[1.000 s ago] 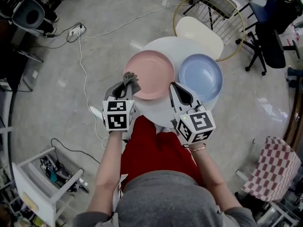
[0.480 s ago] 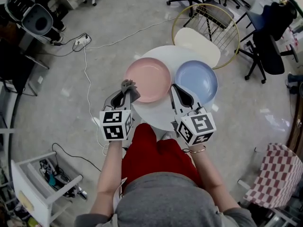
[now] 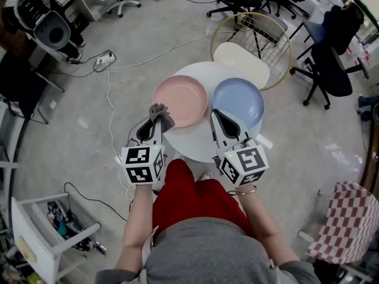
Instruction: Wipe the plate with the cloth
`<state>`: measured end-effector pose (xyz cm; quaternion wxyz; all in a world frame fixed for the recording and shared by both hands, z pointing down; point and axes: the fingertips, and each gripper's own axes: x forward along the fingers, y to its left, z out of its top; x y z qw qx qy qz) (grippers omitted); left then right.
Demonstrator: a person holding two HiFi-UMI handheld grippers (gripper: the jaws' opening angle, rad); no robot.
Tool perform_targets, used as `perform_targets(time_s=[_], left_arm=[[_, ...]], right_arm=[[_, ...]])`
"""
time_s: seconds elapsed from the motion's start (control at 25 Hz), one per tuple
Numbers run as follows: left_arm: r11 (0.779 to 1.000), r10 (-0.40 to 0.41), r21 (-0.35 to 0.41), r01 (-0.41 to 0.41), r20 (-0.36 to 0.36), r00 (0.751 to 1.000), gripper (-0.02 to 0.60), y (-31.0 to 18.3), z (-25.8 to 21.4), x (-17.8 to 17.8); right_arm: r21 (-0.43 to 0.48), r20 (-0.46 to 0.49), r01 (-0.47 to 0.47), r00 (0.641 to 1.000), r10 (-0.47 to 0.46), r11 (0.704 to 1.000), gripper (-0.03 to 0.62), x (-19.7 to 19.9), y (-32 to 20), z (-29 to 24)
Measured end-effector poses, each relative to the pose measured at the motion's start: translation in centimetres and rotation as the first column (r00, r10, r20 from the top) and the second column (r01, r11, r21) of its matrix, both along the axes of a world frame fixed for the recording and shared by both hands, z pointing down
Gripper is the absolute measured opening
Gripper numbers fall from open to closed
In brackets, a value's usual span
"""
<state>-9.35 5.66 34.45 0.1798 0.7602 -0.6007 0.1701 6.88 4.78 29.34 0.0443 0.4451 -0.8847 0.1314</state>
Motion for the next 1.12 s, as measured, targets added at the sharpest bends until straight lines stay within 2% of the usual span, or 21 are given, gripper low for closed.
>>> perform_targets(time_s=[0.48,1.12], left_arm=[[0.995,-0.02,0.1,0.022,-0.017,1.0,0.034,3.9,-3.4,1.9],[0.988,-0.038,0.147,0.042,-0.029,0.999,0.034,4.9,-4.9,2.1]], right_arm=[[0.055,-0.02,0.04,0.999,-0.039,0.998,0.028,1.6,3.2,-1.3],[0.095,-0.031,0.05,0.998,-0.047,0.994,0.028,1.7,4.3,-2.0]])
